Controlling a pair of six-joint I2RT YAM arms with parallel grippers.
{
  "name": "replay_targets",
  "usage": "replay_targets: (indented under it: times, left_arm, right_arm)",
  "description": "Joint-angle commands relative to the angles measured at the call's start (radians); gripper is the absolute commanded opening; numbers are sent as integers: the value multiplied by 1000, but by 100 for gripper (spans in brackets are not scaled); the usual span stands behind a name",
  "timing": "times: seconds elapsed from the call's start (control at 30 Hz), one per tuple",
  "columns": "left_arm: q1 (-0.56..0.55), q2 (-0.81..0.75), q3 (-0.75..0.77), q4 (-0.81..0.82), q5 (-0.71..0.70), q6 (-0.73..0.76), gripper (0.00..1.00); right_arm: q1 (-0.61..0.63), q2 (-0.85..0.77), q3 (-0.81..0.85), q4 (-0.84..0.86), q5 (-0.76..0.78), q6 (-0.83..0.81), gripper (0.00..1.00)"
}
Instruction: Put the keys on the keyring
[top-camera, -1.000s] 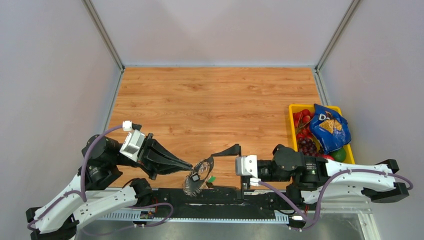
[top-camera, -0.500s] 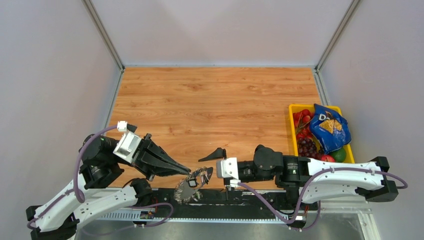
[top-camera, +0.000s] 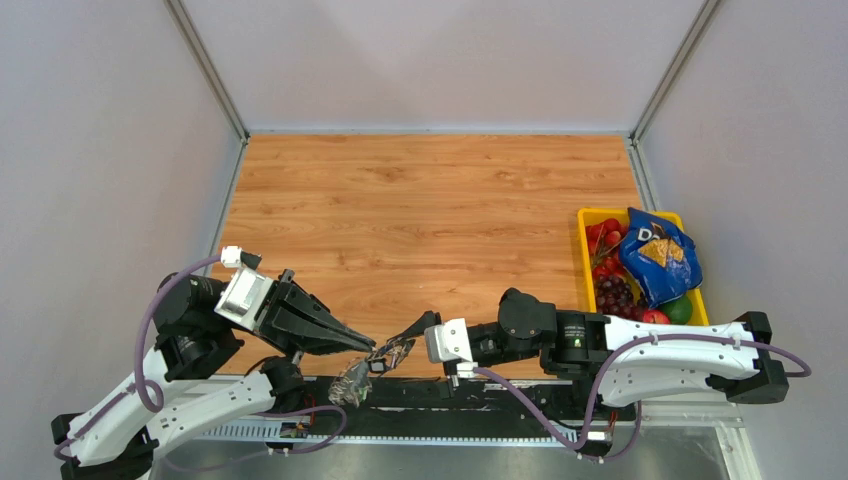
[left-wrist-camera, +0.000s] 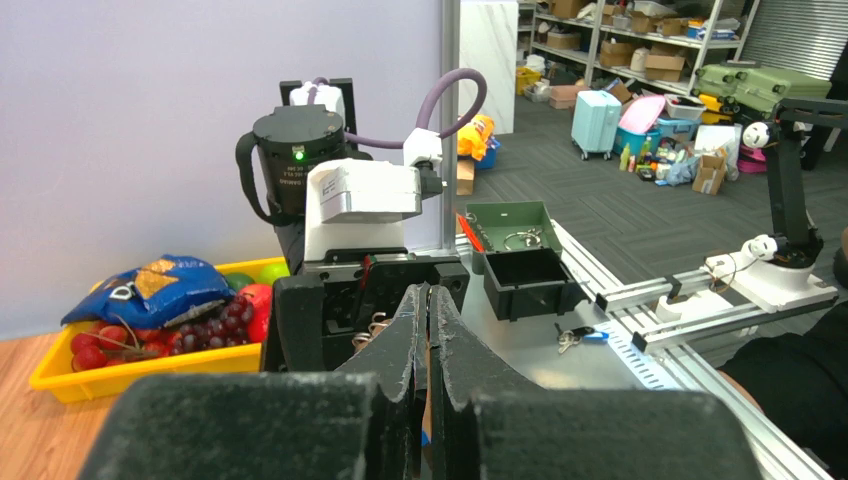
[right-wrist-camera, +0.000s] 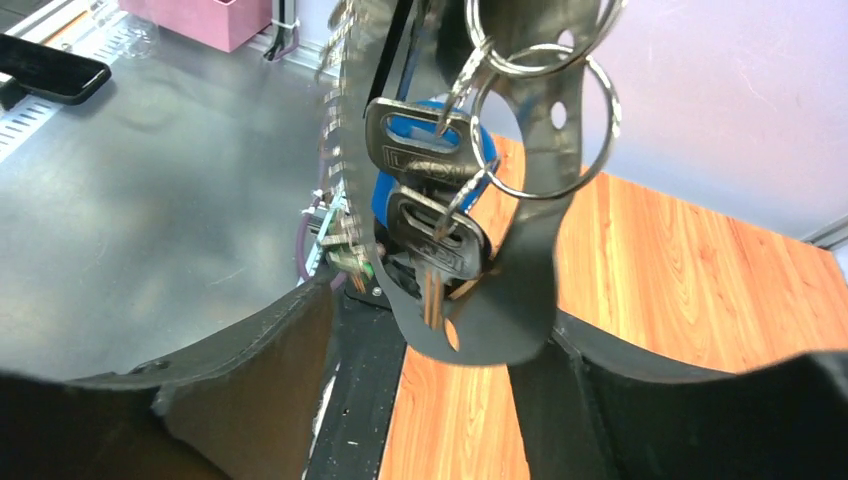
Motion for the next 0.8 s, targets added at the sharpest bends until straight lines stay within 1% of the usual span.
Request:
replay_targets:
  times: [0.0, 0.17, 0.2, 0.3, 0.37, 0.43, 0.6, 0.73, 0.77]
  left_arm:
    - [-1, -17, 36, 86, -3, -5, 0]
    - [-2, -27, 38, 98, -12, -10, 0]
    - [-2, -27, 38, 98, -12, -9, 0]
    - [-1, -27, 41, 95, -17, -7, 0]
    - [-2, -27, 40, 93, -20, -3, 0]
    - [-2, -27, 37, 93, -21, 0, 0]
    - [-1, -26, 36, 81, -26, 14, 0]
    - [-1, -40, 37, 44, -44, 46, 0]
    - [-1, -46, 37, 26, -57, 54, 0]
  right_arm:
    - [-8, 24, 43, 57, -70, 24, 60]
    - [-14, 61, 64, 58, -104, 26, 34]
    - [-16, 66, 69, 57, -106, 27, 30]
    - [-18, 73, 73, 79, -109, 31, 28]
    - [-19, 69, 73, 90, -106, 33, 24]
    - [-20, 59, 70, 97, -104, 39, 22]
    - [-20, 18, 50, 112, -85, 44, 7]
    - [-20, -34, 28, 114, -71, 59, 0]
    - [-21, -51, 19, 114, -73, 61, 0]
